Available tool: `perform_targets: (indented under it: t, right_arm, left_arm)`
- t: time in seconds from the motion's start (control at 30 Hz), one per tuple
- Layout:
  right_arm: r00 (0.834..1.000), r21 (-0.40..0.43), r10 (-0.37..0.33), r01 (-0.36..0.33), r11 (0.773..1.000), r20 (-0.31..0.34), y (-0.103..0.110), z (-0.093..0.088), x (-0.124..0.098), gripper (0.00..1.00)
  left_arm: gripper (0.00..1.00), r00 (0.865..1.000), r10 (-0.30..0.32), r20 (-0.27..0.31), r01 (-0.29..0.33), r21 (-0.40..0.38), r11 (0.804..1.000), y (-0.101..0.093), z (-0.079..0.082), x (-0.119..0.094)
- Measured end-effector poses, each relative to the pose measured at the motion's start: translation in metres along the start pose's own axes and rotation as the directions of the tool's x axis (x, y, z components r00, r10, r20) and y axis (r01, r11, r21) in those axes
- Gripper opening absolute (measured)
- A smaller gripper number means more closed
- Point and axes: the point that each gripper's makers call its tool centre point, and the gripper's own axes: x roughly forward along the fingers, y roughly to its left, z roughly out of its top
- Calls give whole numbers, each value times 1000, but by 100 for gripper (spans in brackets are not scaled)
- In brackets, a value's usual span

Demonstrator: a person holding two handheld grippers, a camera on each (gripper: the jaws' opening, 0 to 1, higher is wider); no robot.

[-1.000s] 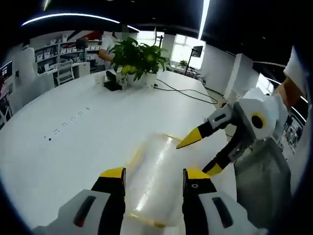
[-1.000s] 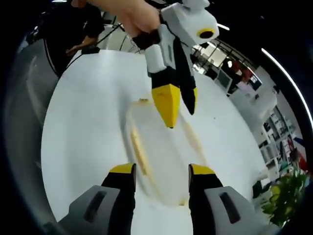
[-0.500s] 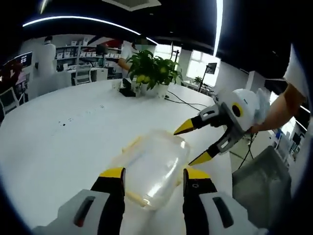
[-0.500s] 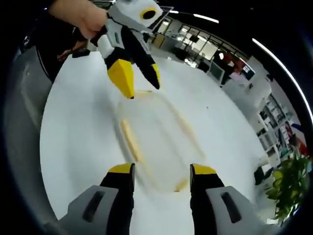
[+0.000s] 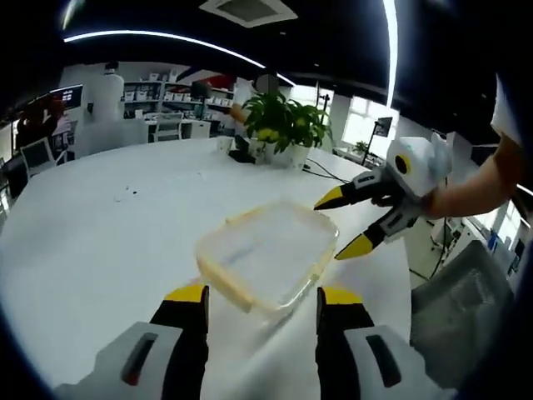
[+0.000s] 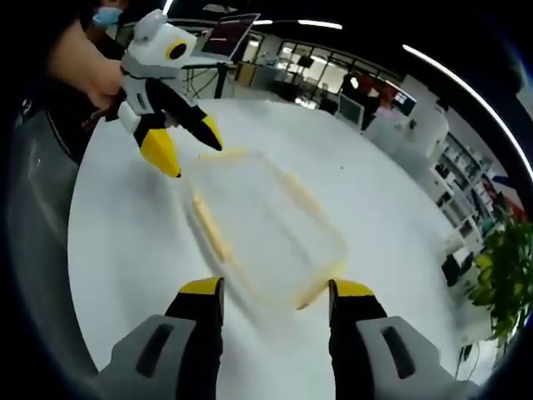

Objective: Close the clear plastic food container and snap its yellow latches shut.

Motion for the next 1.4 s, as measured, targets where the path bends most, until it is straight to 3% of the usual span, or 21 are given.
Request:
perform_targets:
  t: [0.13,0.47,0.87,1.13,1.4]
  right_arm:
    - [1000,30,-8,8,1000,-8,-3,-8,1,51]
    - [997,90,68,-64,994,-47,7,-35,29,54]
    - [996,77,84,-81,994,-36,7,-36,39,53]
    - [997,35,77,-76,997,-17,7,-30,36,45]
    - [997,-6,77,-77,997,-30,17,-25,39,40]
  left_arm:
    - [48,1000,25,7,-25,13,1000,0,-5,5]
    - [47,997,40,-67,-33,93,995,5,-32,25]
    - [43,996,53,-67,-46,97,994,9,-34,33]
    - [39,997,59,-58,-53,93,994,10,-32,35]
    - [36,994,82,-76,-70,146,987,16,-36,27]
